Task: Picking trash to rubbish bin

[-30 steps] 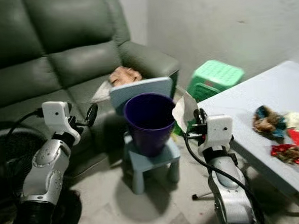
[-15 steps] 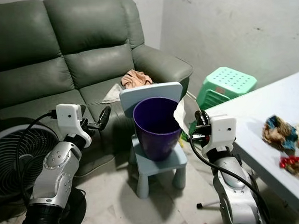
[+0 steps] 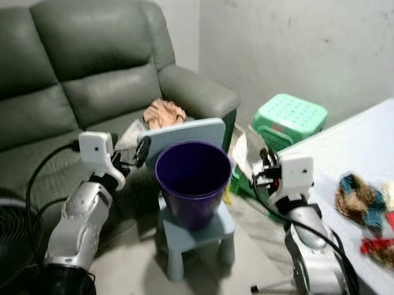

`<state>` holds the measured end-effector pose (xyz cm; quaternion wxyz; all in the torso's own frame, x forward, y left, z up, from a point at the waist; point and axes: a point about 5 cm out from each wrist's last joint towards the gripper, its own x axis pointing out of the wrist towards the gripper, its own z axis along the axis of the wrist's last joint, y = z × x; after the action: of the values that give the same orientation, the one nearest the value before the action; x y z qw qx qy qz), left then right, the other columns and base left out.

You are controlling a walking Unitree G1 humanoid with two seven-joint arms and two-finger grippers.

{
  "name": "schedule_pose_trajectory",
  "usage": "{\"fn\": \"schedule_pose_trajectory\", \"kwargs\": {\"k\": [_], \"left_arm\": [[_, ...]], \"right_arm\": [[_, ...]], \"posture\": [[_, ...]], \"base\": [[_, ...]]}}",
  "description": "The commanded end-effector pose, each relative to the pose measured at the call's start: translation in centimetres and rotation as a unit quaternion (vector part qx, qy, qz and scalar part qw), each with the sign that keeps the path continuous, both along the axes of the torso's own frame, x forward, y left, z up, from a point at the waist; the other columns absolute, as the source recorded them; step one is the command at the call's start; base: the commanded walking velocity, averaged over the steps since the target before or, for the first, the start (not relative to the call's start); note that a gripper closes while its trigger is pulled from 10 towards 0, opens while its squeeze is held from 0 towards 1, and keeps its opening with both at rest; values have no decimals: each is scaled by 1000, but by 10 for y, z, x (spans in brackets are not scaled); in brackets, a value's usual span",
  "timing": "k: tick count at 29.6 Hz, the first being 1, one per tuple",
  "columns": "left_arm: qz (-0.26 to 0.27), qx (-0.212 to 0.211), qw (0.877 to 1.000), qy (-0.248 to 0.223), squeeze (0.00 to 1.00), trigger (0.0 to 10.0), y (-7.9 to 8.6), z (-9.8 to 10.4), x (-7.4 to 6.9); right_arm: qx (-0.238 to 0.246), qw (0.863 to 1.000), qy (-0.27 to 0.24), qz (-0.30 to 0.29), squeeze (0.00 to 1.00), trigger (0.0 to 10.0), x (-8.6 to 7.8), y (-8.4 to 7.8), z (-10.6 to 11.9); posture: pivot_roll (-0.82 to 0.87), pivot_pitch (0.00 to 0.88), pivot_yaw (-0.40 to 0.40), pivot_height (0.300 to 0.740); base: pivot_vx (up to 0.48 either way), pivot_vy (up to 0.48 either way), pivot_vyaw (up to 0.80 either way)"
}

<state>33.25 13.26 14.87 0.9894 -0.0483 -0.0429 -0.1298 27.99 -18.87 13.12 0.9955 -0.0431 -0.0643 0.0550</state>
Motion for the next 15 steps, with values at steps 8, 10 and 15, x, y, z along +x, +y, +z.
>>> {"fn": "schedule_pose_trajectory", "kwargs": {"k": [8,10,15], "left_arm": [[10,5,1000,-4,0,10000,4,3,3],[11,3,1000,-7,0,10000,4,4,3],[29,-8,1000,2,0,10000,5,3,3]], "right_arm": [[-13,1000,-10,27,0,10000,6,8,7],[-9,999,-15,30,0,10000,6,9,8],[0,998,-12,59,0,10000,8,14,10]], "posture": [[-29,0,-68,740],[-28,0,-68,740],[-25,0,-68,740]], "base": [[404,0,800],[379,0,800],[147,0,320]]}}
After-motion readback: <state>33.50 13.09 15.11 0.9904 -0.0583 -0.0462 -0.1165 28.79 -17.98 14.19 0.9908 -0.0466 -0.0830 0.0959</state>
